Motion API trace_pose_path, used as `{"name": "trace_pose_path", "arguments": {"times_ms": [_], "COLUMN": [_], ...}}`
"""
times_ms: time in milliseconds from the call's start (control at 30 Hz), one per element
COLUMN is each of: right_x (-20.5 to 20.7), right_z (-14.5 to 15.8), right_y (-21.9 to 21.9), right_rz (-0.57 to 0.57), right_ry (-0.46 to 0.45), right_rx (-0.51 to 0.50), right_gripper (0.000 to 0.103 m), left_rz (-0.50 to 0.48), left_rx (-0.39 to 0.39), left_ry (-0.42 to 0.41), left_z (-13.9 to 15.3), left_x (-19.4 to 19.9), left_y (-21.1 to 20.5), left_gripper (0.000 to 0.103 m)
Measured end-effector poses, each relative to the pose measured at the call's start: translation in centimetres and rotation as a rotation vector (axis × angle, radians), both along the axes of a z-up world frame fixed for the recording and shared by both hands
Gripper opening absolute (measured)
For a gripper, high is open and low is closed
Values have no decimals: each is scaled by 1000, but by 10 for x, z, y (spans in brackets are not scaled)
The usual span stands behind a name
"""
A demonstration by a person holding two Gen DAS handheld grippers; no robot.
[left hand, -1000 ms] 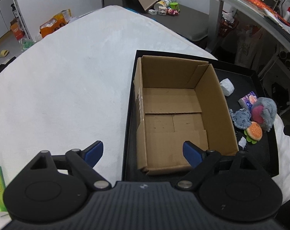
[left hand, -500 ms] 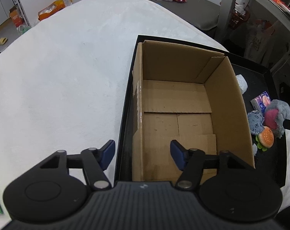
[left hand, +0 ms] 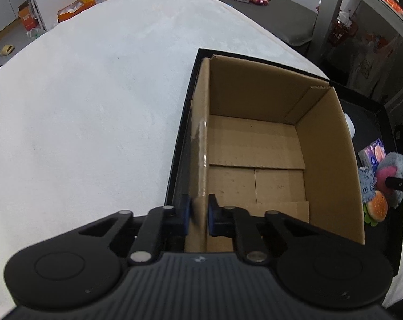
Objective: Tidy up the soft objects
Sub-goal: 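Close the right gripper on the grey fluffy plush ball, then carry the plush ball into the cardboard box and open the right gripper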
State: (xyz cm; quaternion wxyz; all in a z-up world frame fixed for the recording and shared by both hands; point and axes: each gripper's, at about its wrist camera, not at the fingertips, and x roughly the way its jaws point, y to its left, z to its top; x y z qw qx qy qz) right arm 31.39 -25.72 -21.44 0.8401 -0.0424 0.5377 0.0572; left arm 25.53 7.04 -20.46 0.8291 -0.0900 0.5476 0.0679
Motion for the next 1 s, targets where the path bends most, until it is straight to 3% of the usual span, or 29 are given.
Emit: {"name": "trace_pose_path", "arguments": {"times_ms": [133,233,600,1000], "right_x": [1,-1,-12,-28], "right_z": [-1,2,35,77], "right_y": [-1,-2,10,58], "right_rz": [-1,4,34,129], "right_ry": [-6,-6,-49,-122], "right_rx": [-7,0,32,59], "right_gripper": [61,56,54,54], "left_rz": [-4,-4,-44,-37], "left_rx": [-8,-12,-29,-75], "left_ry": [-18,-29,-51,-35], "left_z": [0,-1,-1,-2], "left_x": [0,-1,-6,-10], "left_y": [4,5,5,9], "left_gripper": [11,11,12,14]}}
